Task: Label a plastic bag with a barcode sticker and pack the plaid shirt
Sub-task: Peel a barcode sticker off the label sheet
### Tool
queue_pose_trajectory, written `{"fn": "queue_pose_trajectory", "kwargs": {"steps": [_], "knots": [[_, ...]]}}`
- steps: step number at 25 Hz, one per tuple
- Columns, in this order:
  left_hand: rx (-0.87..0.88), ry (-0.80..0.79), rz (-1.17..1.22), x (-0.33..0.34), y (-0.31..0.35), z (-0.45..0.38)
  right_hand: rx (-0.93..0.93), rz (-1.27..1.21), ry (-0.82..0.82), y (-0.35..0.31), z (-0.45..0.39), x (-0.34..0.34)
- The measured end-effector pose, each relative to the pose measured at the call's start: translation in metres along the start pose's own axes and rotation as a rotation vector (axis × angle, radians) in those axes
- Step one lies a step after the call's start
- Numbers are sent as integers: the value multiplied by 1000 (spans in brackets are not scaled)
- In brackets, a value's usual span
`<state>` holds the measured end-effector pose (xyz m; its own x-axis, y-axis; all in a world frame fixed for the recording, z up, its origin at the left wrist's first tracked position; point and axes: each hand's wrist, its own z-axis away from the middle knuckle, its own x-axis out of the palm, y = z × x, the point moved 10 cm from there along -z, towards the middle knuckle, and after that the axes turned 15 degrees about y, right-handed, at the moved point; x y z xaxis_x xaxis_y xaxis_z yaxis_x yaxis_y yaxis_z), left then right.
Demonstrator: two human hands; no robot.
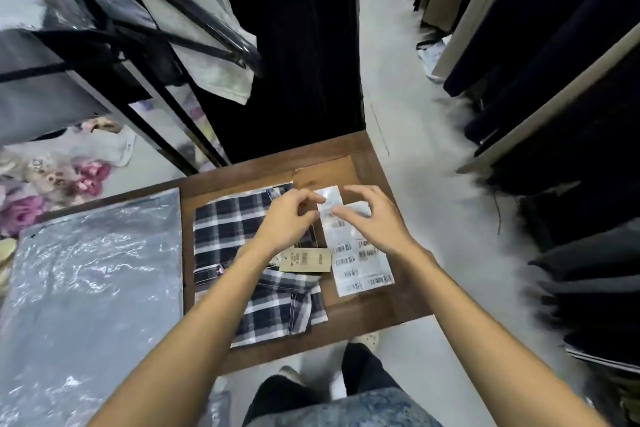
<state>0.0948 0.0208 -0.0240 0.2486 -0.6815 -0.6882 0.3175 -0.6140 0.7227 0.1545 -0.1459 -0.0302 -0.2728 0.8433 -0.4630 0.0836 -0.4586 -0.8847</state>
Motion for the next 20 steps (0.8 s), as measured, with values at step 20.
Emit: {"fn": "queue_pose_trajectory", "kwargs": {"steps": [20], "knots": [[293,-257,-505,68,-13,-40,-212,456,-122,41,-24,48]]}}
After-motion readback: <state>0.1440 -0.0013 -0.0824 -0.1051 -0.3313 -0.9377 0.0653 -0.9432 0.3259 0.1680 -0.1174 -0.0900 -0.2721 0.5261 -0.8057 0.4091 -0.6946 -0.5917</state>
